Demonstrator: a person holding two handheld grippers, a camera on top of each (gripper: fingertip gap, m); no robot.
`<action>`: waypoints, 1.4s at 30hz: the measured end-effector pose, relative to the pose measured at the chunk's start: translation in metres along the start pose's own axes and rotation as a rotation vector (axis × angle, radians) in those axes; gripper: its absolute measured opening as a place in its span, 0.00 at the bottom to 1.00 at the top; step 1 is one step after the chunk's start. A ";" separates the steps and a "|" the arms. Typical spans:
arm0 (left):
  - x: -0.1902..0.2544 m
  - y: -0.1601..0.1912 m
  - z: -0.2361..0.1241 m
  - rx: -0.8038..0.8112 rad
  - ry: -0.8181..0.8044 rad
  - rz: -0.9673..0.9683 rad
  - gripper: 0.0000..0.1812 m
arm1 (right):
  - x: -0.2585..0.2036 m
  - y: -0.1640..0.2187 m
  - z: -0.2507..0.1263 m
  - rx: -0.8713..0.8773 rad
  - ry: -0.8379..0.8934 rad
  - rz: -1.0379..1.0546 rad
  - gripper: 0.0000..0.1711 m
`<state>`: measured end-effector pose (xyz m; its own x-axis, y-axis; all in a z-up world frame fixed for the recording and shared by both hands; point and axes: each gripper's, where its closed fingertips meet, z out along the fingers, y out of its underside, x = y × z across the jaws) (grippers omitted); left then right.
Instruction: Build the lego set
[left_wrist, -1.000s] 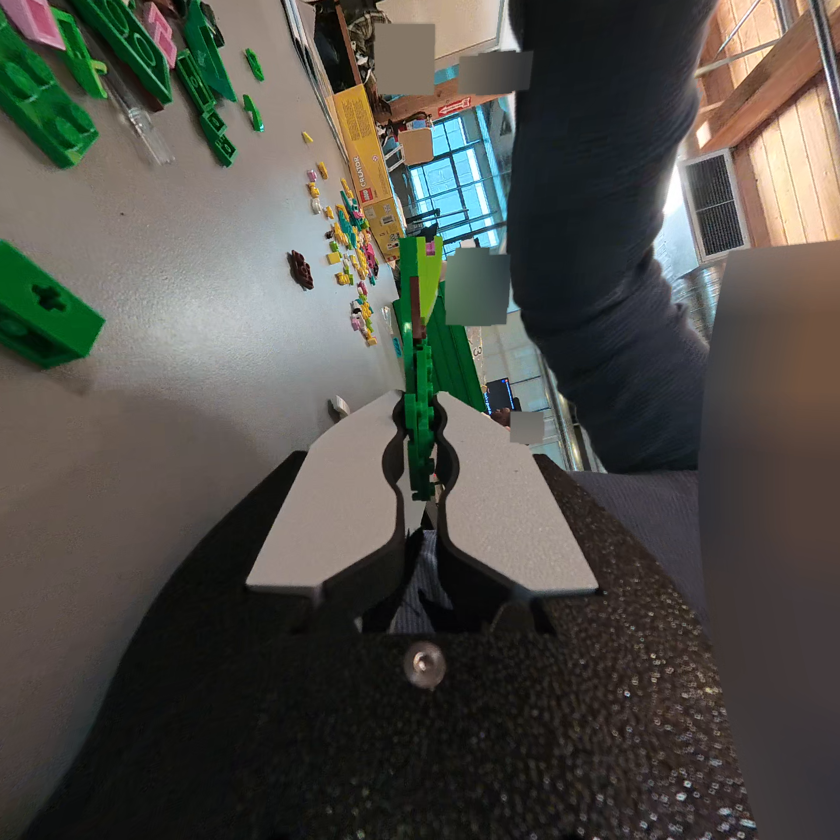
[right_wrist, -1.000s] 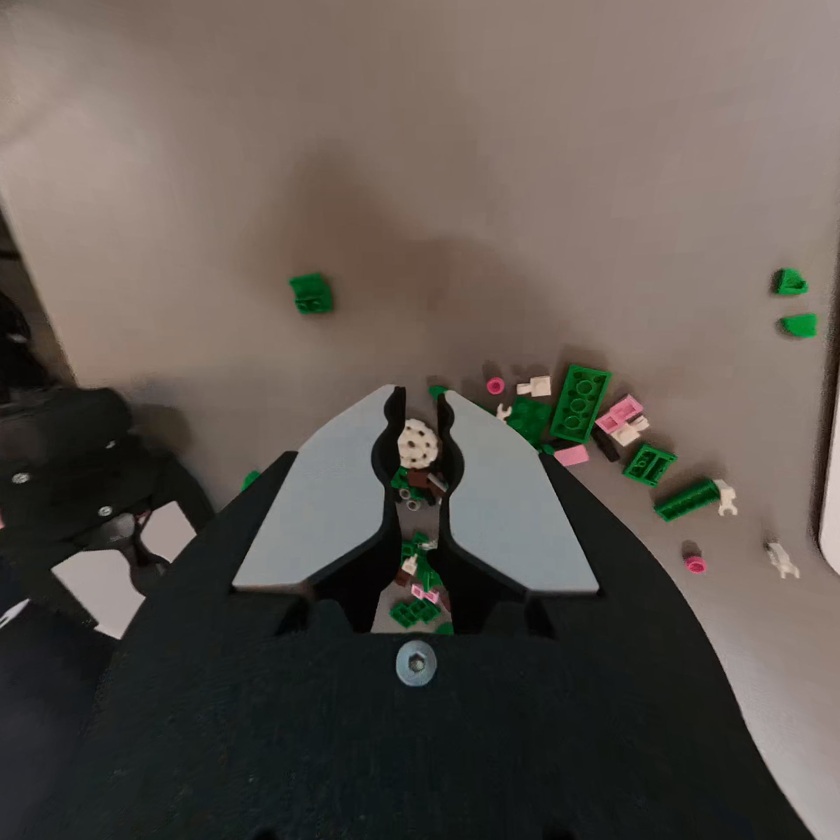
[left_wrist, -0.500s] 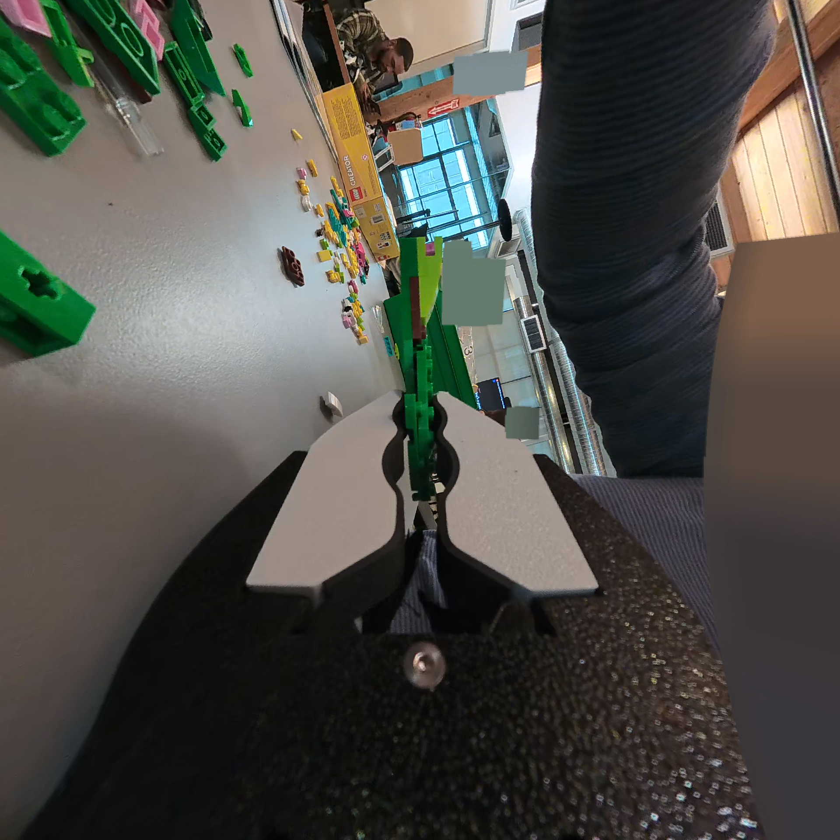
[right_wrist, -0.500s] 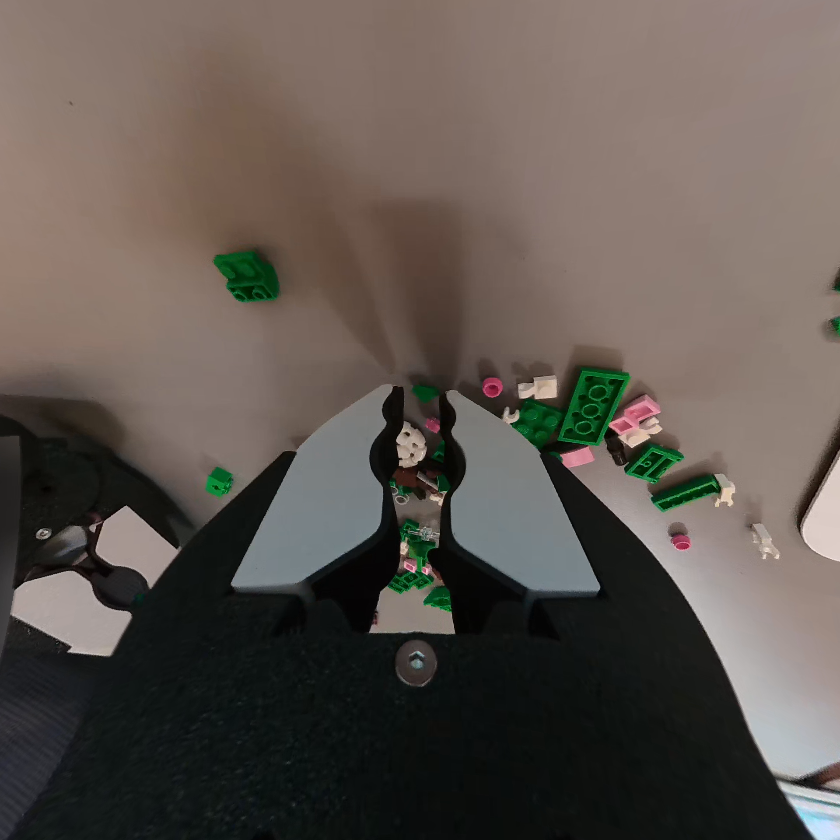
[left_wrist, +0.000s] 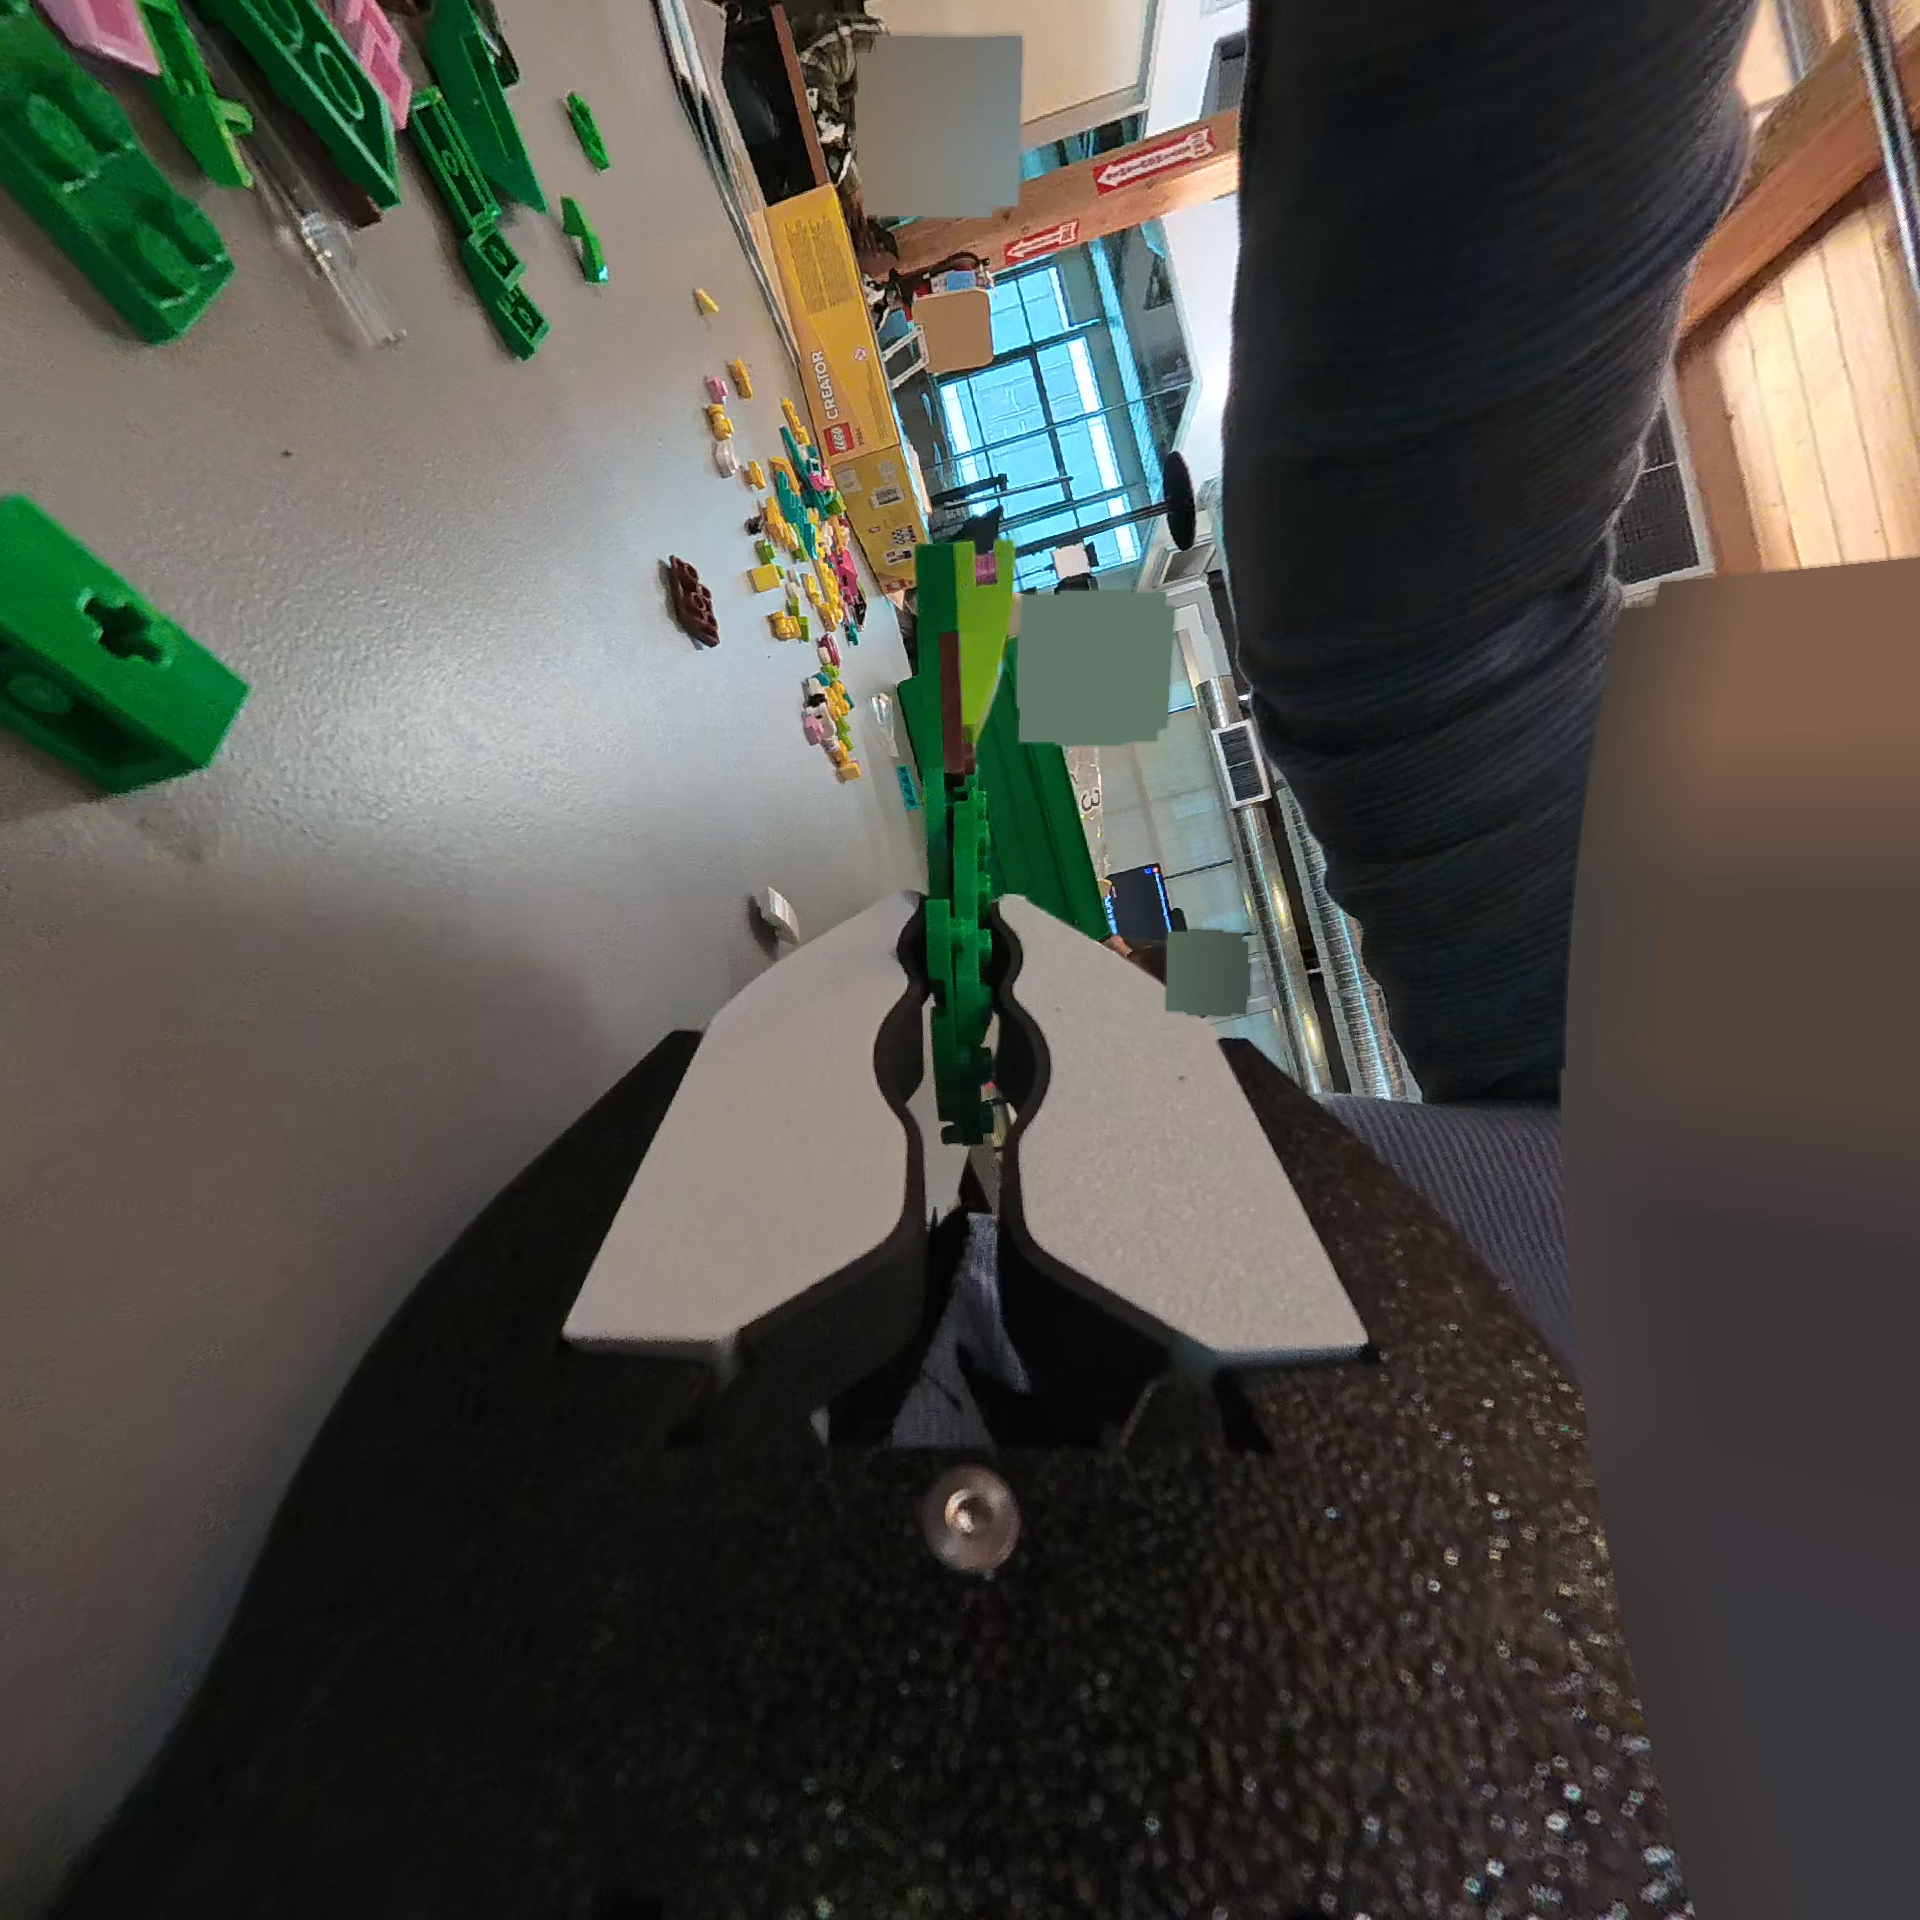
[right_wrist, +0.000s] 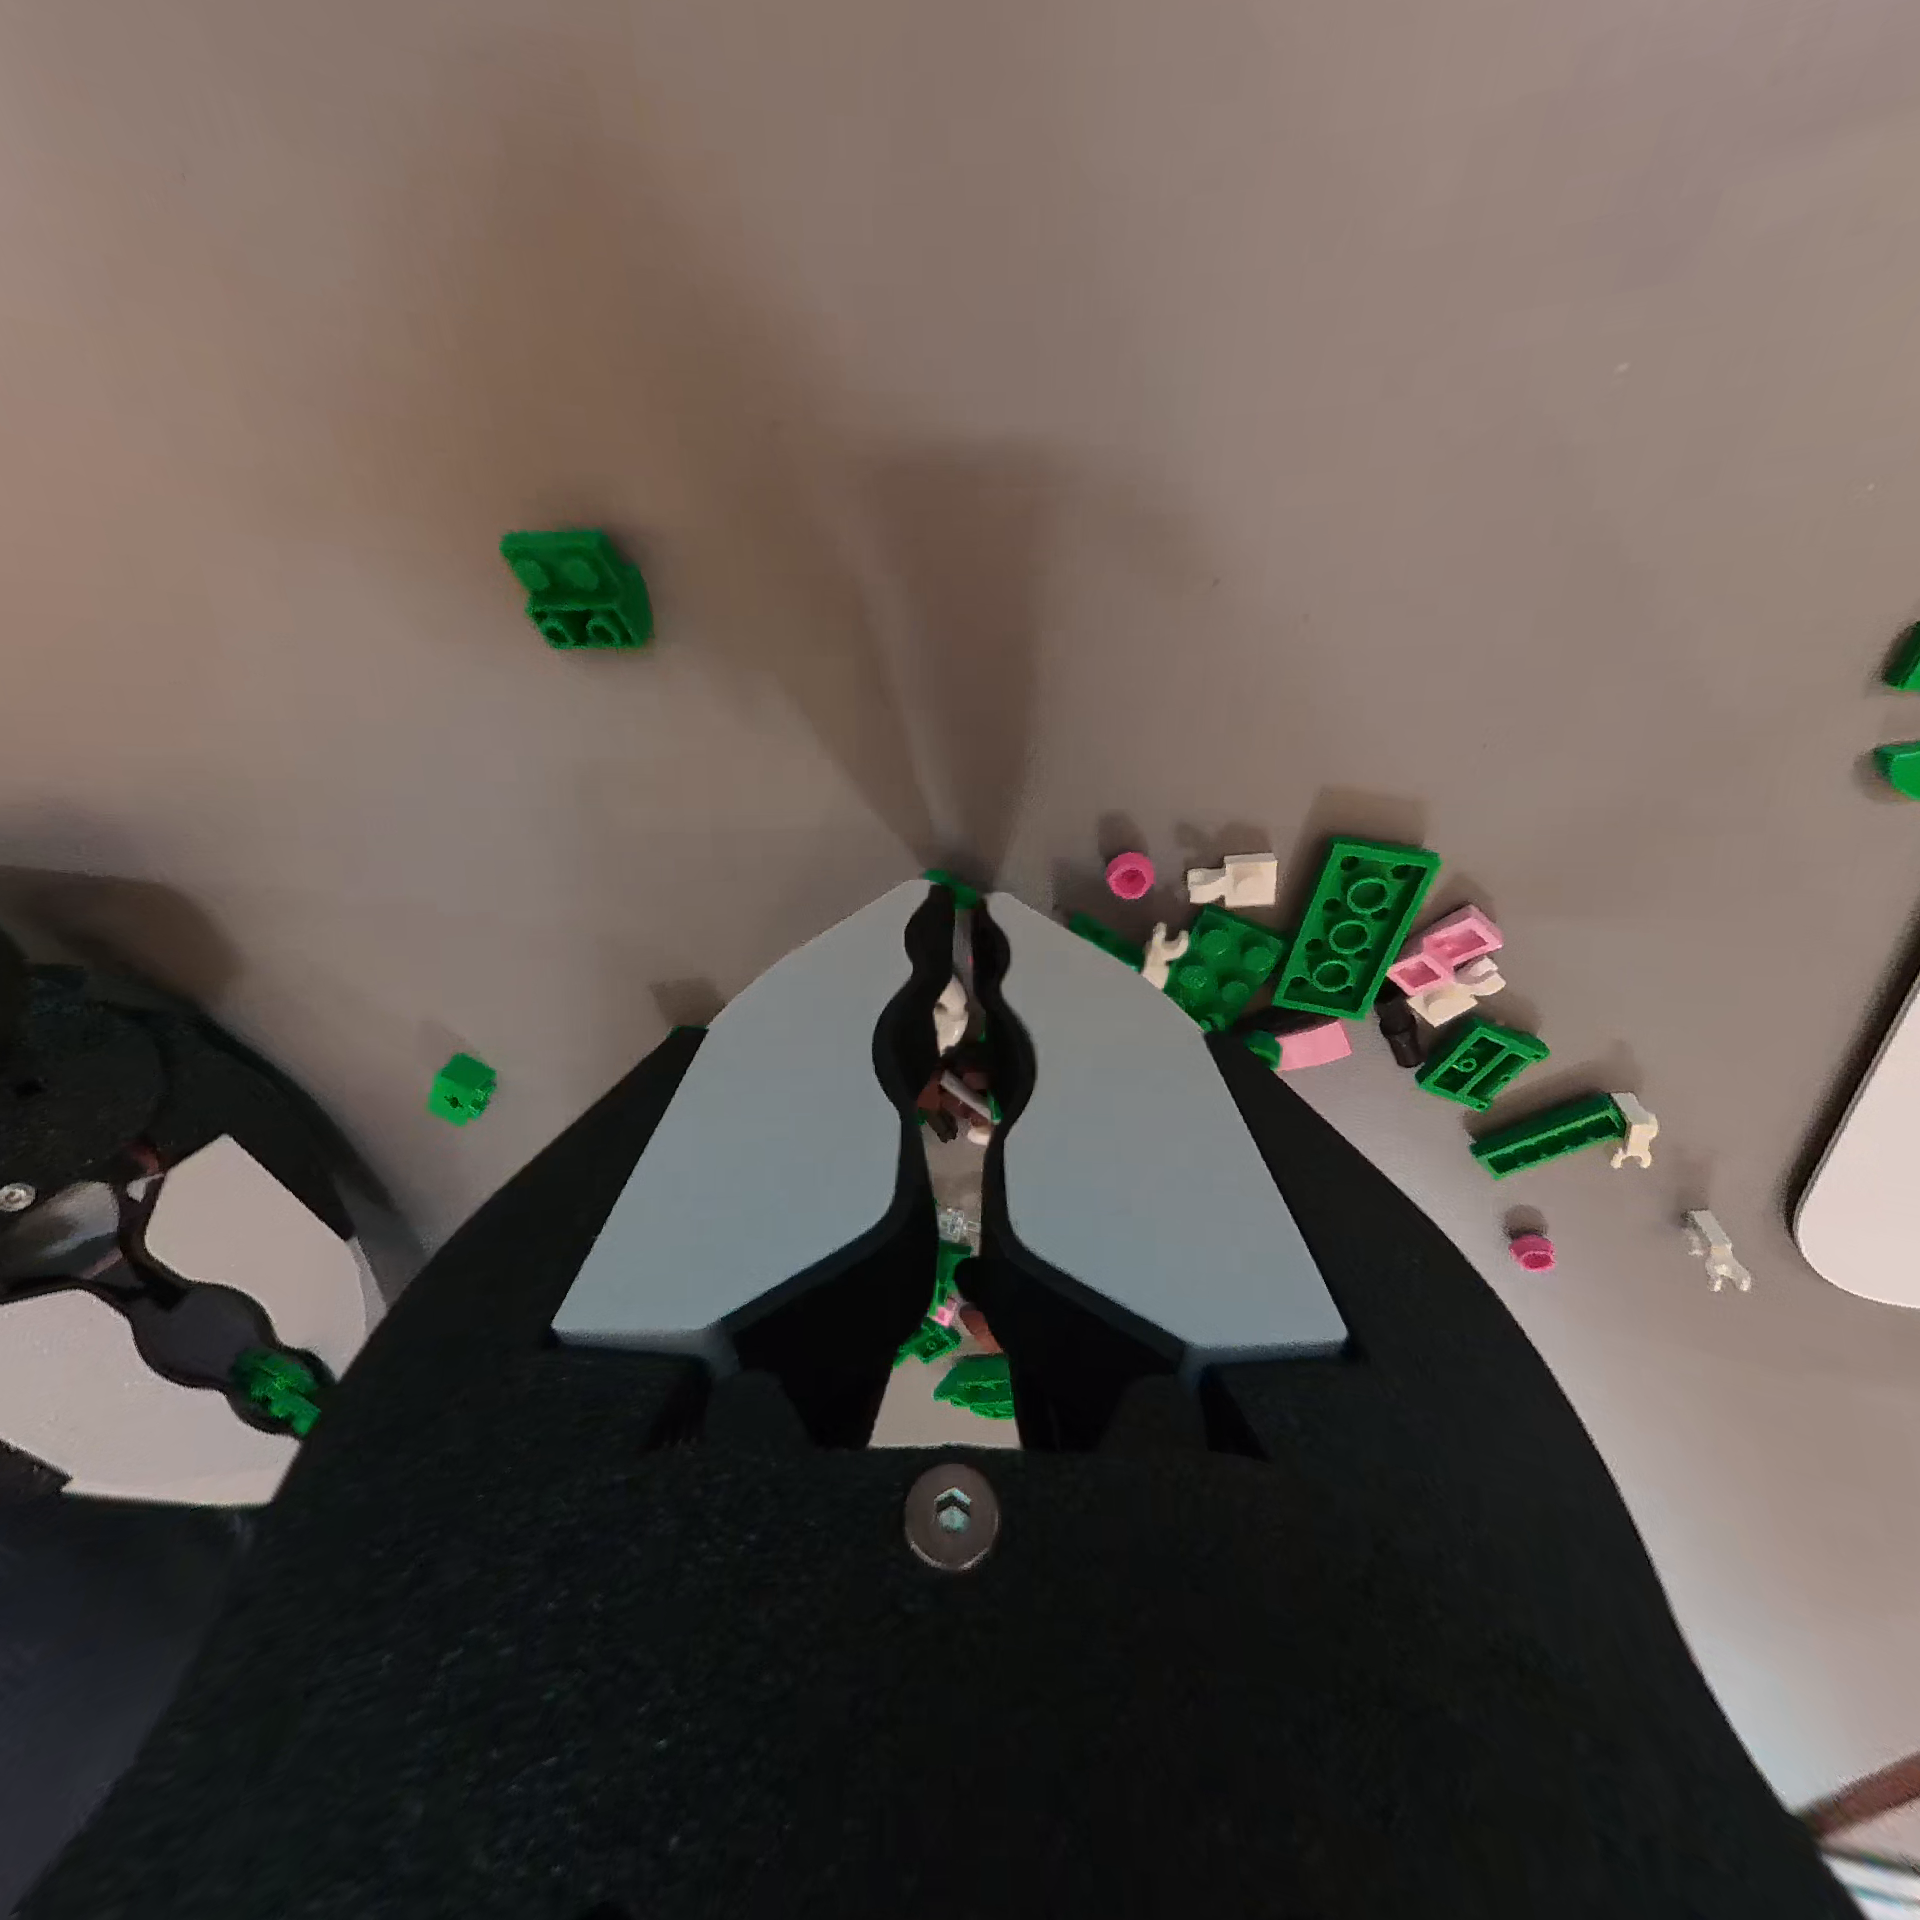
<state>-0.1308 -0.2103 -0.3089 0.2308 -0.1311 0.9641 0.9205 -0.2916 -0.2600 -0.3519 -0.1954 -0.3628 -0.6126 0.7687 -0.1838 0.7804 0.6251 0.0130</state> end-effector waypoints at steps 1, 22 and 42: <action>-0.001 0.000 0.000 -0.002 -0.005 -0.001 0.04 | -0.001 0.002 -0.001 0.012 -0.001 -0.010 0.00; -0.001 0.000 0.000 0.002 -0.008 -0.007 0.04 | 0.000 0.002 -0.018 0.332 0.065 -0.326 0.03; 0.001 -0.001 0.000 0.002 0.012 -0.011 0.04 | 0.006 -0.004 0.001 0.306 0.084 -0.494 0.07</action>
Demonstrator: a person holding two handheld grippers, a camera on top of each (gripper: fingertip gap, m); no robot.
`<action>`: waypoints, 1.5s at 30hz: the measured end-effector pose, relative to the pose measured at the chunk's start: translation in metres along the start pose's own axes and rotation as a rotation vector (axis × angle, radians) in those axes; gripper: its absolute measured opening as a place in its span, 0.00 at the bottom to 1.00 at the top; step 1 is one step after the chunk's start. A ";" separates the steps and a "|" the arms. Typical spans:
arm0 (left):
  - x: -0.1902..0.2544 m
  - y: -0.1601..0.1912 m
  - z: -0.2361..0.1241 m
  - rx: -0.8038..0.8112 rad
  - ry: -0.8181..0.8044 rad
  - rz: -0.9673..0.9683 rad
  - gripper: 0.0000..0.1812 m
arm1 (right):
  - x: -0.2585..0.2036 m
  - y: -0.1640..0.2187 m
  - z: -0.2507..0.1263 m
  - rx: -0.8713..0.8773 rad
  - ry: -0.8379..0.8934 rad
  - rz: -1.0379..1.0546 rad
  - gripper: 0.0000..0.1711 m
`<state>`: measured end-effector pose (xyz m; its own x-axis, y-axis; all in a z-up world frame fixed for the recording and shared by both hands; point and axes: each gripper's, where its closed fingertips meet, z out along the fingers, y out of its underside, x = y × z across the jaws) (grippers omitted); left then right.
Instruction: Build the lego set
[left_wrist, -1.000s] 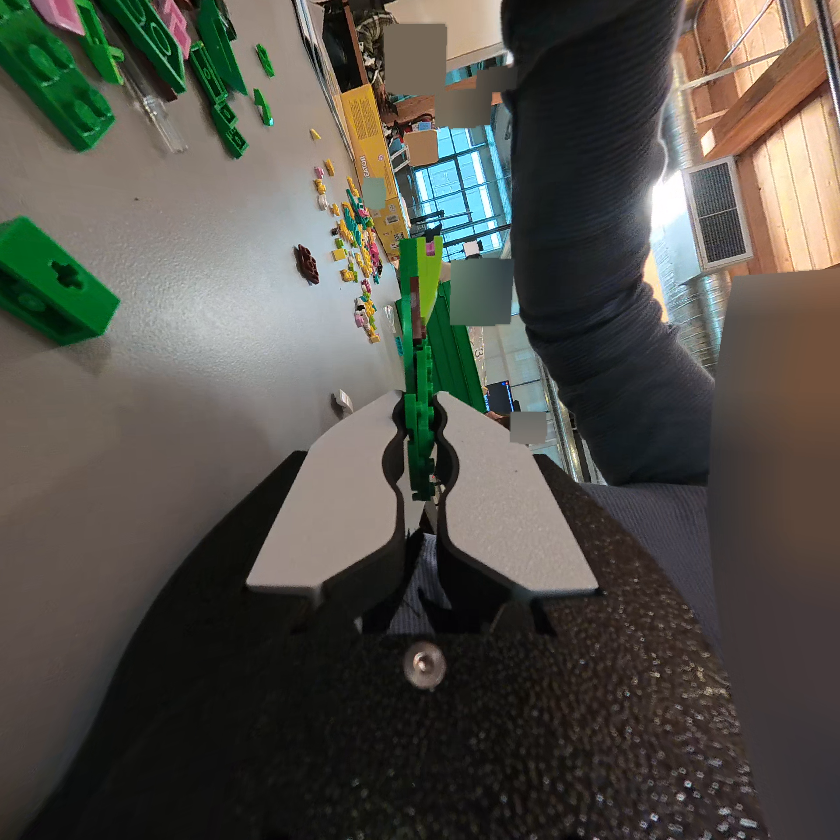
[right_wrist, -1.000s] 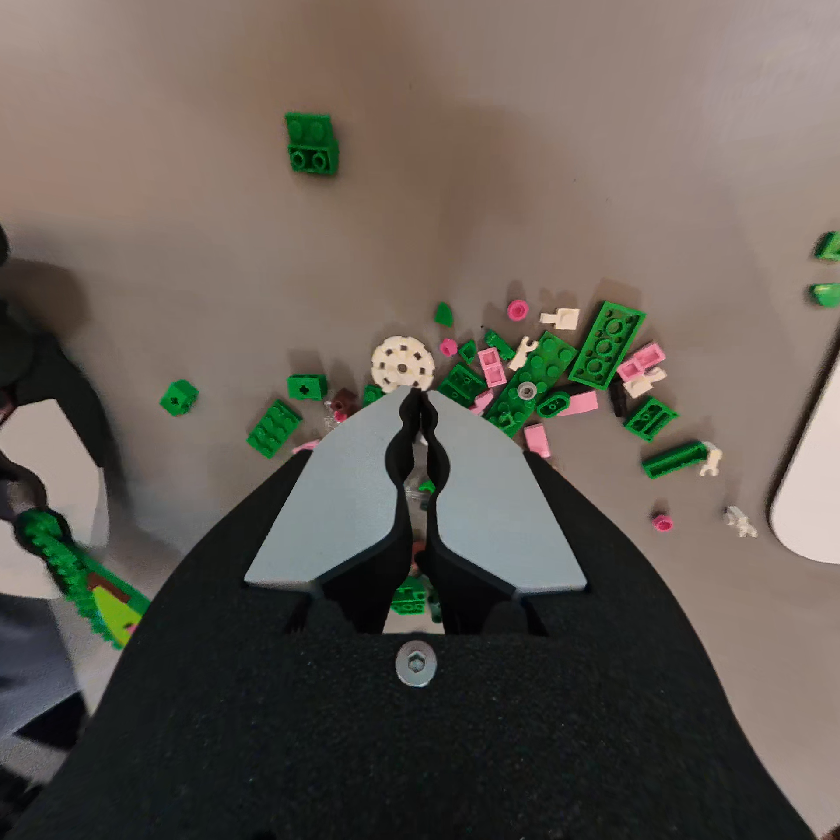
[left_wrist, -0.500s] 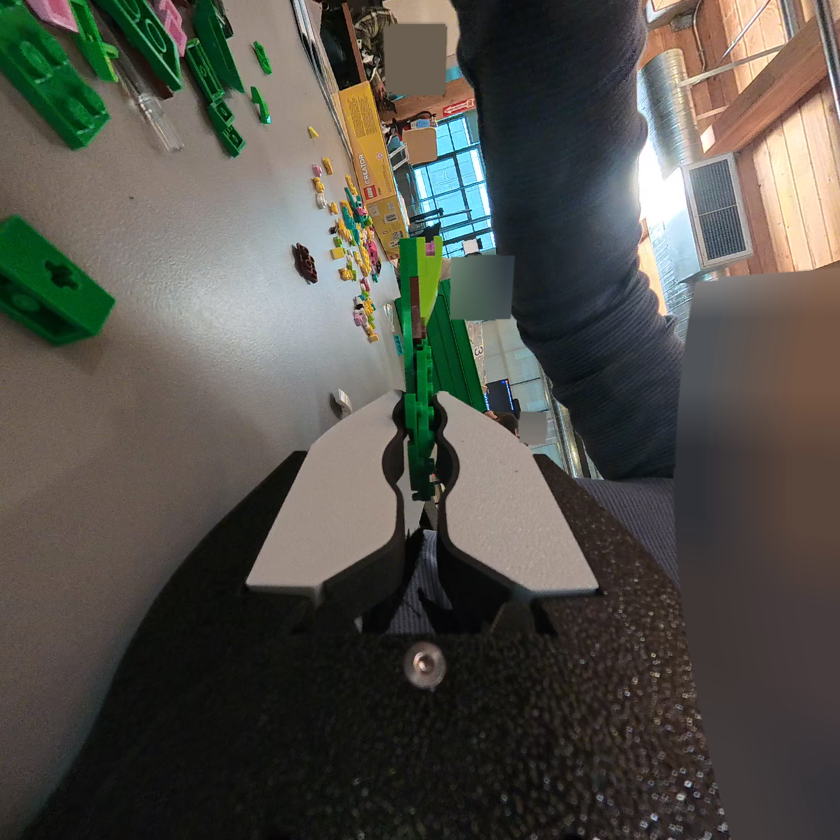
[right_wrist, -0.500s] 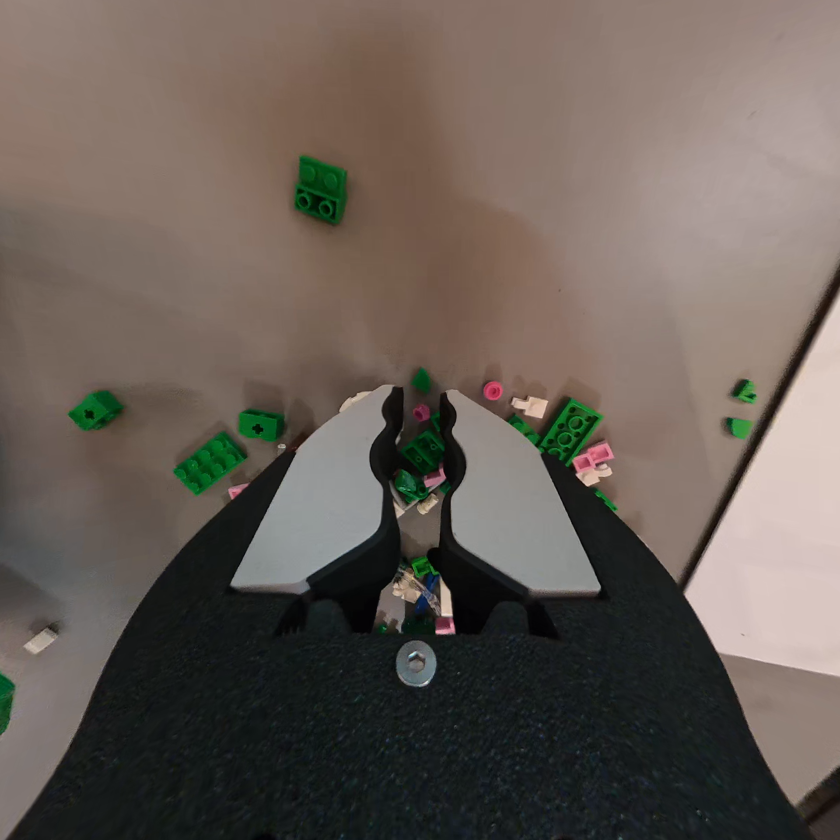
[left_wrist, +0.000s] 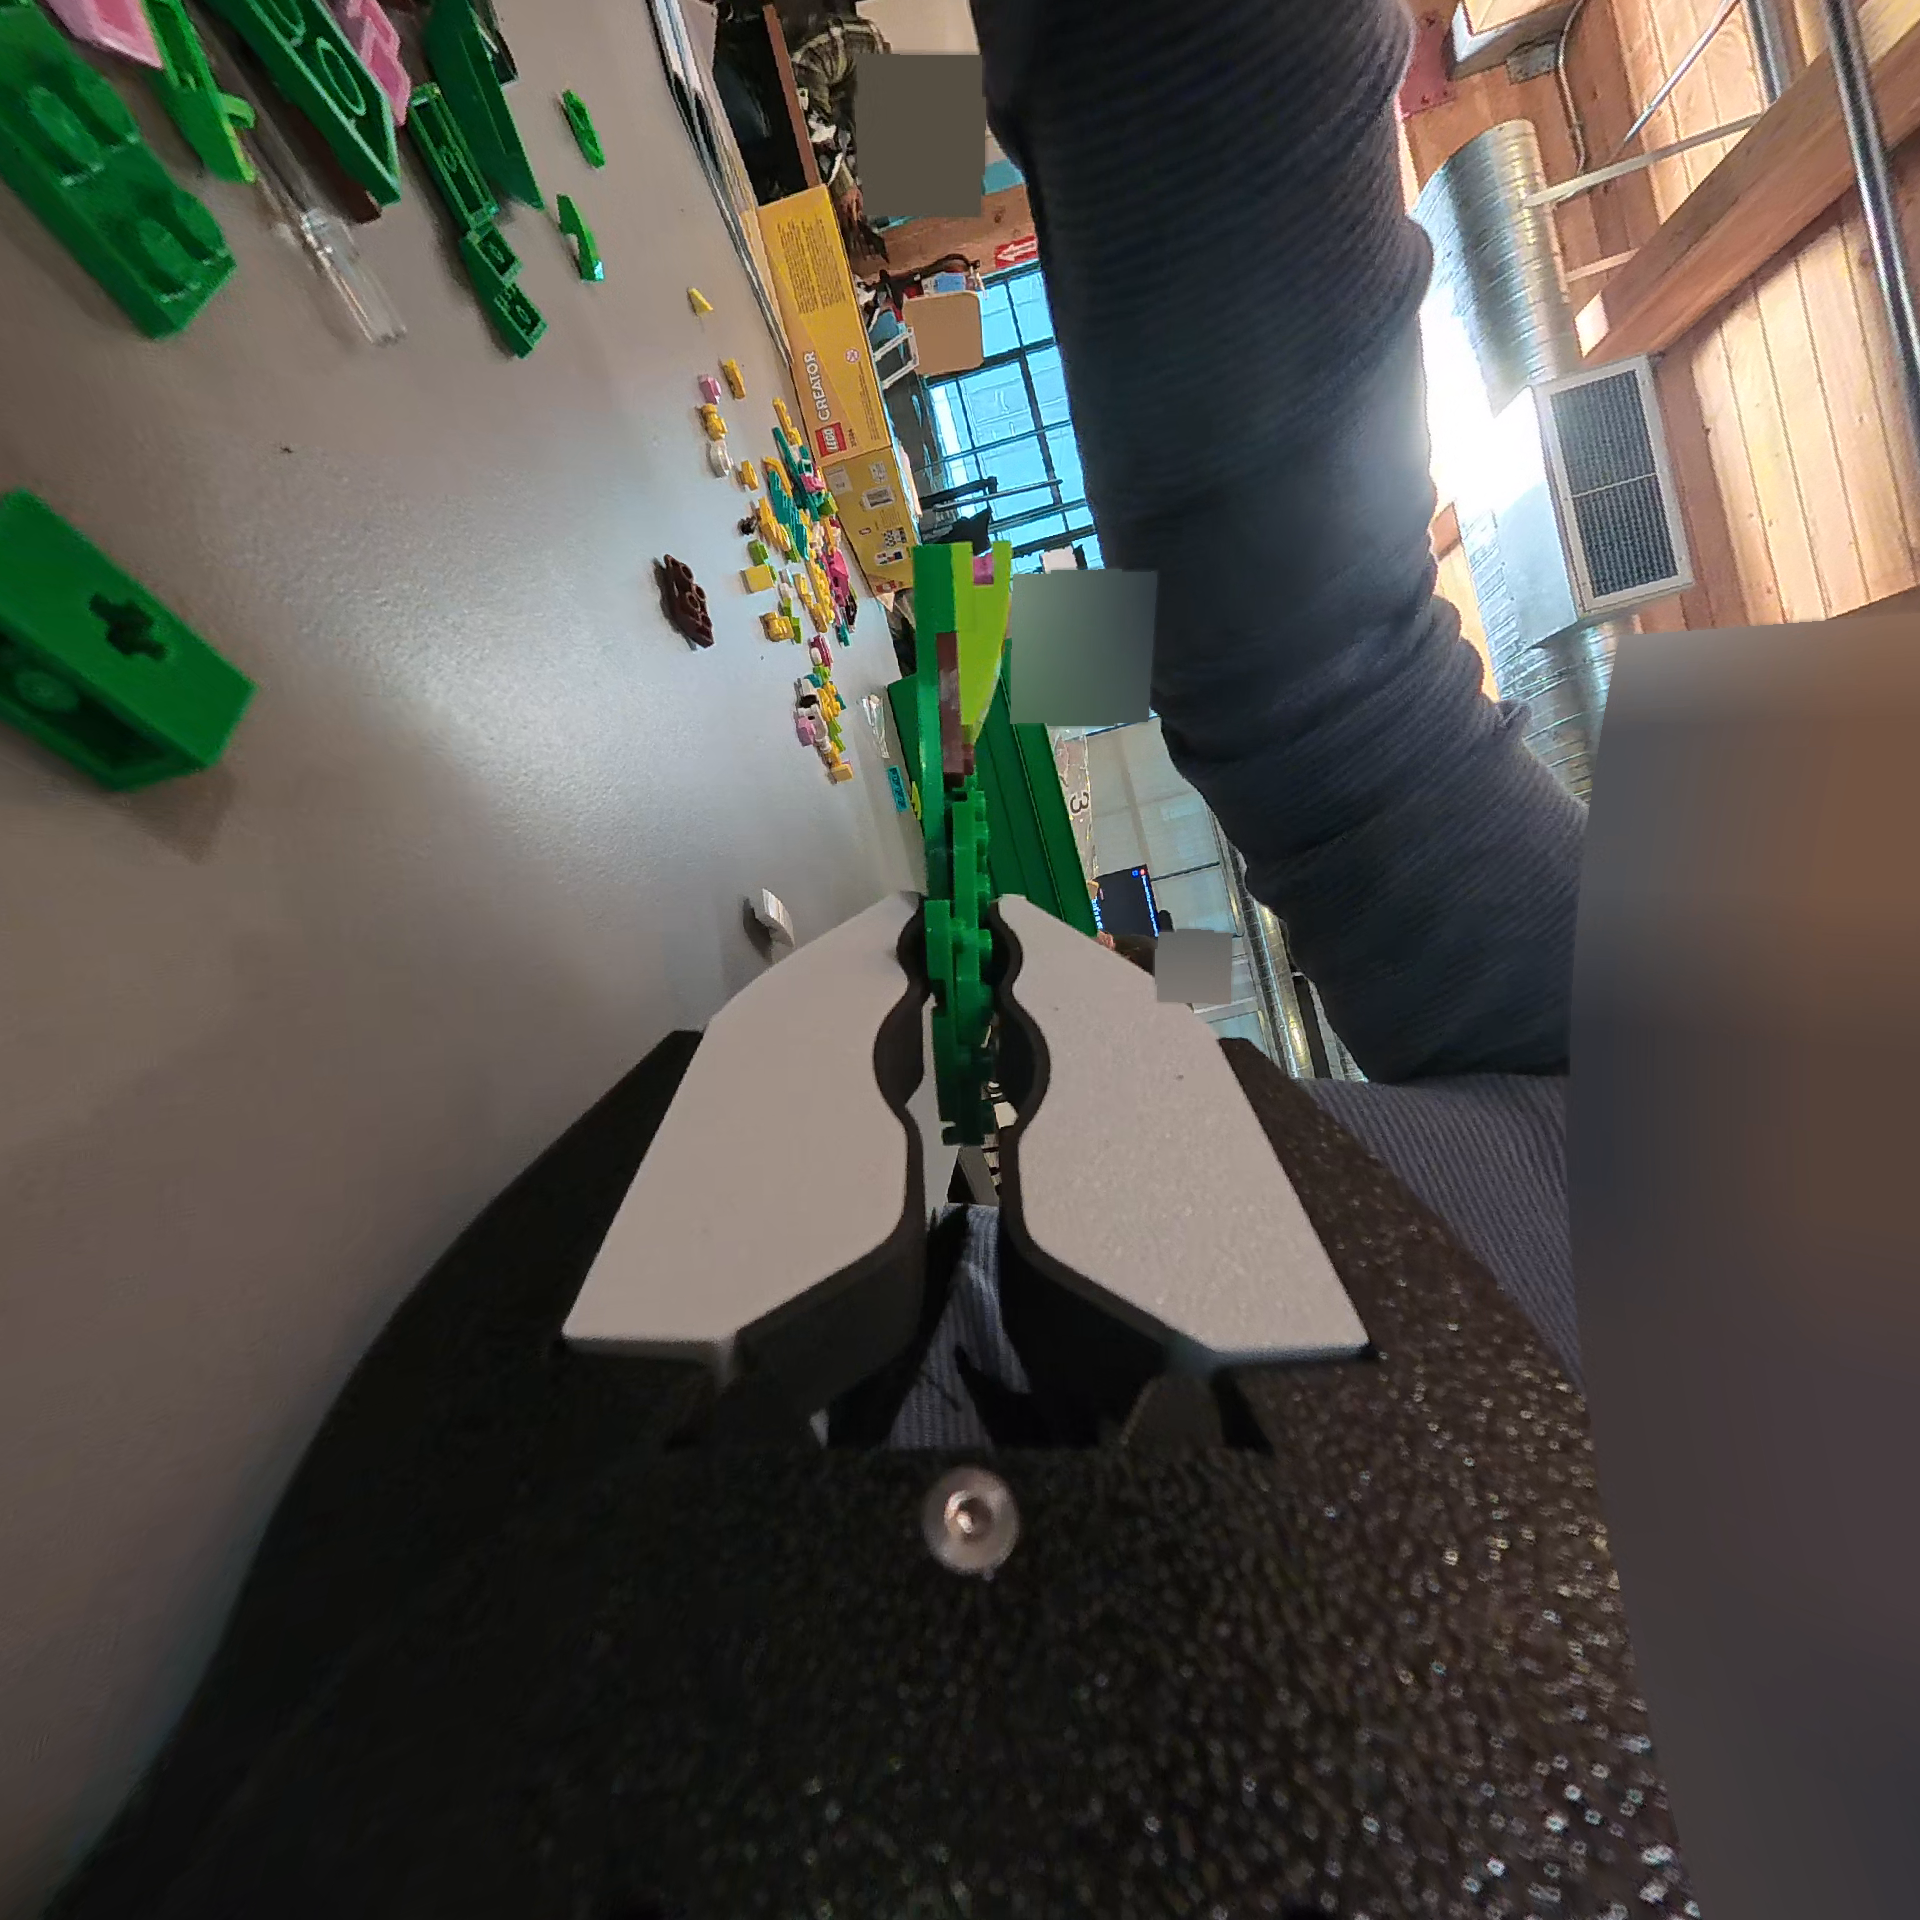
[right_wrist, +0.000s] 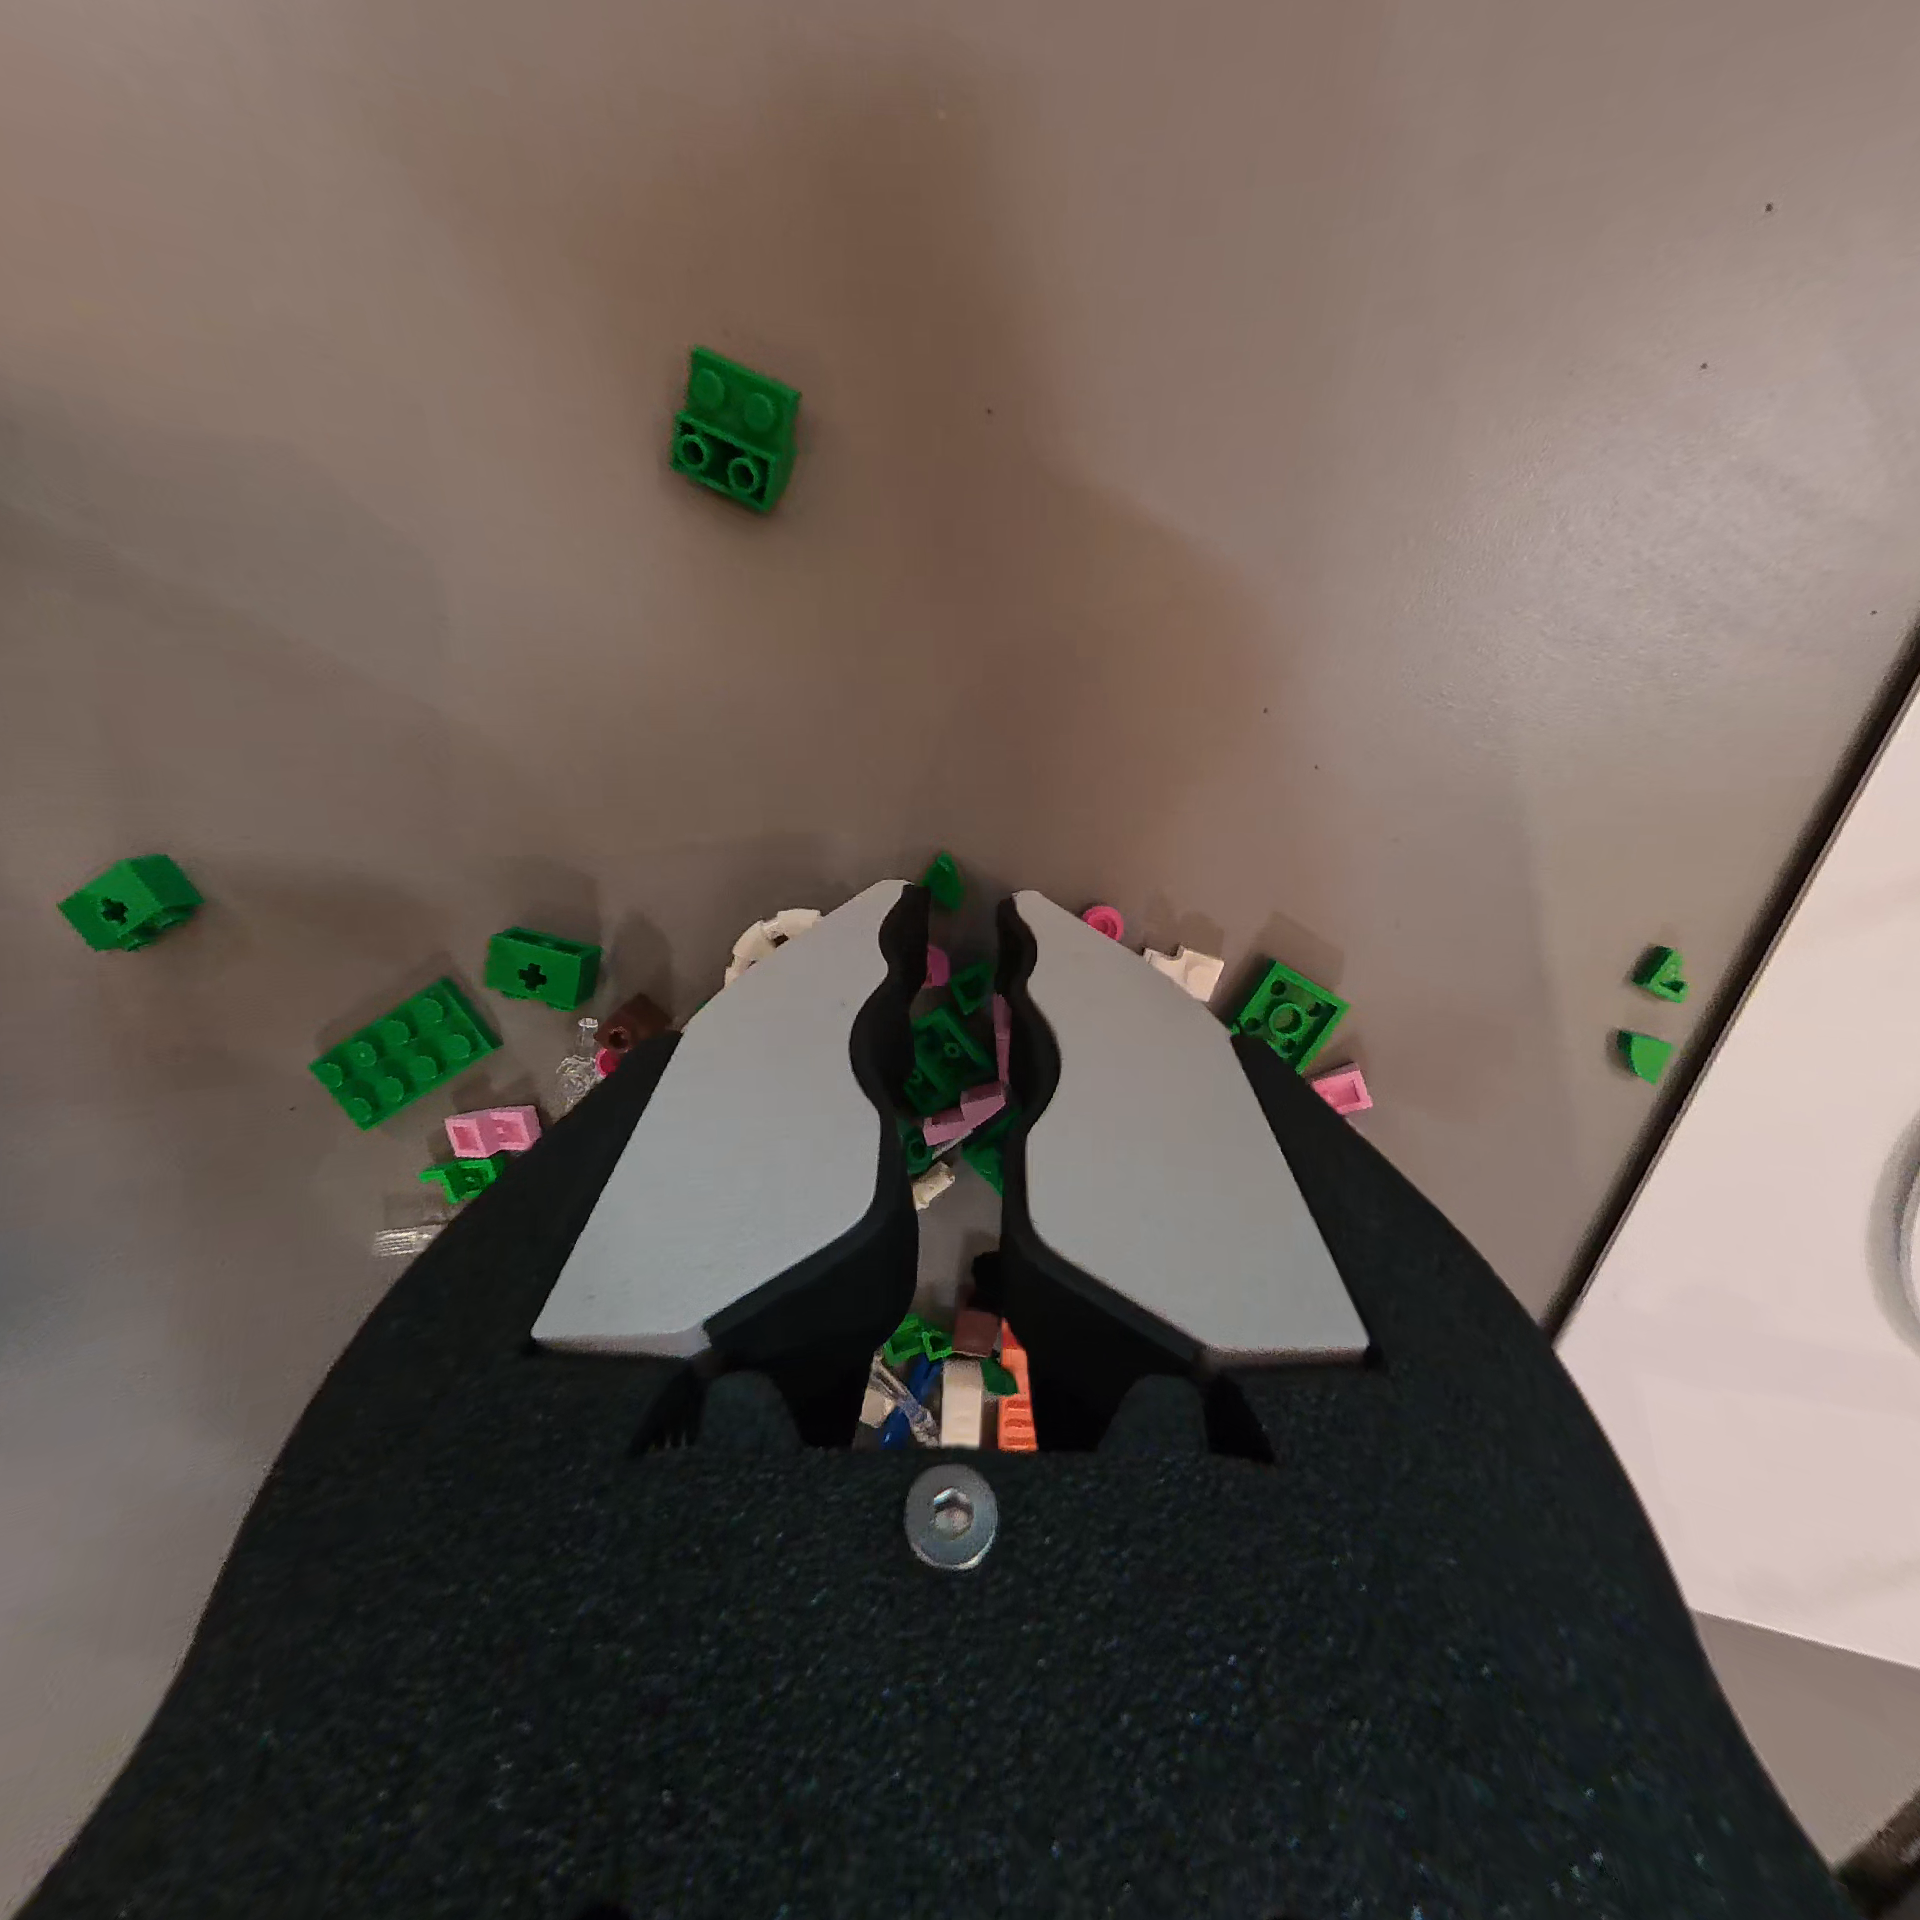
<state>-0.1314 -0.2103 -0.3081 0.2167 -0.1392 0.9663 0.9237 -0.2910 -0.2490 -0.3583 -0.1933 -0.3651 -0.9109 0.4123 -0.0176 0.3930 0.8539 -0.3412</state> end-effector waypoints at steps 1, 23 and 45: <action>0.000 0.000 0.000 0.000 0.000 0.000 0.04 | 0.000 0.000 0.000 -0.001 0.005 -0.016 0.07; -0.003 -0.027 -0.017 0.224 -0.041 0.013 0.04 | -0.047 0.009 -0.070 0.265 0.088 0.027 0.01; -0.007 -0.047 -0.037 0.434 -0.075 0.009 0.04 | -0.198 0.093 -0.042 0.304 -0.359 0.726 0.01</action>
<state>-0.1881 -0.2303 -0.3051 0.2325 -0.0658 0.9704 0.9654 0.1364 -0.2221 -0.1360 -0.1826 -0.3542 -0.4522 0.6536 -0.6069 0.8890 0.2751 -0.3661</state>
